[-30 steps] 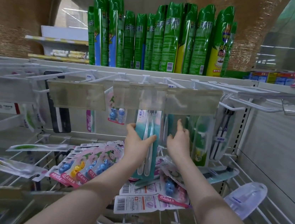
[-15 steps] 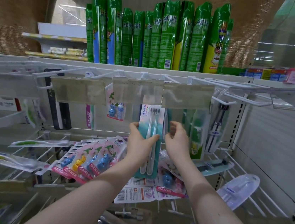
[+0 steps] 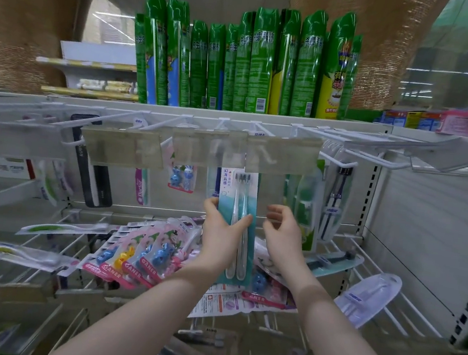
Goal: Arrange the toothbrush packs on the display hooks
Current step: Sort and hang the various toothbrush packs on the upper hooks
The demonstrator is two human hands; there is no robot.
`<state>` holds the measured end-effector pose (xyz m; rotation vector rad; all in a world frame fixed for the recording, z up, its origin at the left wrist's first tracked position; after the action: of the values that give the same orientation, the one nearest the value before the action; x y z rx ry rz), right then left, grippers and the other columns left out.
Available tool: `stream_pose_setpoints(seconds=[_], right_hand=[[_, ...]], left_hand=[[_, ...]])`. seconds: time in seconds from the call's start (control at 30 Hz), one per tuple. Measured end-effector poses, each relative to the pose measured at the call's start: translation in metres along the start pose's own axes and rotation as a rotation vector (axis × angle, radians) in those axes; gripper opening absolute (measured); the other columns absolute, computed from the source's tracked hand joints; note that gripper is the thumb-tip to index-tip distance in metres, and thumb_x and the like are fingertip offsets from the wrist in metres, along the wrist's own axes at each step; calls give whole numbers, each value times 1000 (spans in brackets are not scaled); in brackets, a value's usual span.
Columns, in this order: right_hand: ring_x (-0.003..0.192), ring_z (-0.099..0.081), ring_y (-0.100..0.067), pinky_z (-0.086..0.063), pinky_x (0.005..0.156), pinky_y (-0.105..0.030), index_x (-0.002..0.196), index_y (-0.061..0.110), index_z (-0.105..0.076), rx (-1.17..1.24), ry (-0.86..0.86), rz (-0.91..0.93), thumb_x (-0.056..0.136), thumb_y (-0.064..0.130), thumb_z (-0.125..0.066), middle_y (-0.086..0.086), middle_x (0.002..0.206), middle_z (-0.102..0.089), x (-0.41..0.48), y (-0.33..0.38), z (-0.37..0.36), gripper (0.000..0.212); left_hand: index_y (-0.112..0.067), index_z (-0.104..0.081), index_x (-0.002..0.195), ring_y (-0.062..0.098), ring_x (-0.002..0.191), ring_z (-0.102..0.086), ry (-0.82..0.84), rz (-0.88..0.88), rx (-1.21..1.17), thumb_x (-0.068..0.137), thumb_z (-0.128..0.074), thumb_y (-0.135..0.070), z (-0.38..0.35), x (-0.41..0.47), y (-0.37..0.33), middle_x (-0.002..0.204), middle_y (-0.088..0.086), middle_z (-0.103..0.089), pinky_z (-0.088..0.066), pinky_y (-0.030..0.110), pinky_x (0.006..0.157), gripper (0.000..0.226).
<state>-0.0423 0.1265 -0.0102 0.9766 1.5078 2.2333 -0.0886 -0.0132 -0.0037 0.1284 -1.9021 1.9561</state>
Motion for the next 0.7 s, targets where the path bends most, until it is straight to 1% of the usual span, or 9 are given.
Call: stream_pose_setpoints(seconds=[0.07,0.13,0.27,0.37,0.43,0.5,0.57,0.63,0.7], right_hand=[[100,-52,-11,-39,82,-21,116,17,-51,8,1,-1,93,6,-50,4,108,-54,-2,-1,3,26],[97,-52,-10,-39,82,-21,115,17,-51,14,4,-4,93,7,-50,4,106,-54,-4,-2,5,25],[96,-52,-10,-39,80,-21,116,17,-50,18,11,-8,93,7,-49,5,104,-54,-7,-4,9,25],[95,-52,-10,-40,81,-23,116,16,-51,26,13,-13,93,8,-50,4,104,-55,-9,-5,10,25],[96,-53,-10,-42,83,-24,116,17,-51,34,21,-17,94,8,-50,4,103,-54,-9,-6,10,24],[96,-52,-10,-42,83,-23,113,20,-50,39,28,-17,94,9,-50,6,102,-54,-10,-6,10,22],[95,-52,-8,-41,82,-23,112,21,-50,42,35,-13,94,9,-50,7,101,-53,-10,-5,10,22],[94,-52,-8,-40,81,-23,110,23,-50,42,40,-6,94,9,-50,9,99,-53,-10,-5,9,21],[94,-52,-8,-42,82,-24,108,24,-50,45,43,-3,93,8,-50,11,97,-53,-9,-5,8,21]], left_hand=[[-23,-31,119,8,96,-55,-4,2,-9,84,-70,-21,0,-2,0,113,-1,-54,-39,20,79,52],[-23,-29,123,16,106,-54,-6,5,-12,84,-69,-24,-1,-3,-1,119,1,-53,-38,27,87,55],[-23,-27,127,17,111,-54,0,-3,-29,85,-69,-23,-2,-6,-5,124,4,-52,-38,27,89,59],[-24,-25,130,17,120,-43,-4,-21,-8,86,-68,-25,-3,-9,-9,132,1,-42,-32,27,97,62],[-22,-23,134,12,117,-36,-3,-24,-6,87,-67,-25,-3,-12,-11,129,-3,-37,-28,25,96,65],[-21,-23,135,9,115,-35,-6,-30,-10,87,-67,-24,-2,-13,-10,127,-4,-36,-27,24,96,65],[-22,-25,132,10,115,-41,-10,-43,-25,86,-67,-22,-1,-14,-10,130,-3,-40,-30,24,95,63],[-22,-27,130,9,109,-48,-12,-54,-42,86,-68,-22,-2,-13,-12,127,-1,-46,-34,23,91,61],[-23,-28,127,6,102,-51,-12,-65,-36,85,-68,-21,-2,-12,-15,122,-1,-49,-37,15,85,58]])
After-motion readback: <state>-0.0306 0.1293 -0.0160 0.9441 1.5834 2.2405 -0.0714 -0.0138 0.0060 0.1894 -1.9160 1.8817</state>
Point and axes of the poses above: each hand's wrist, its own x-axis towards the middle knuckle, its own z-axis out of the back of the hand, y = z × x, the point moved 8 cm from there along x, towards the middle knuckle
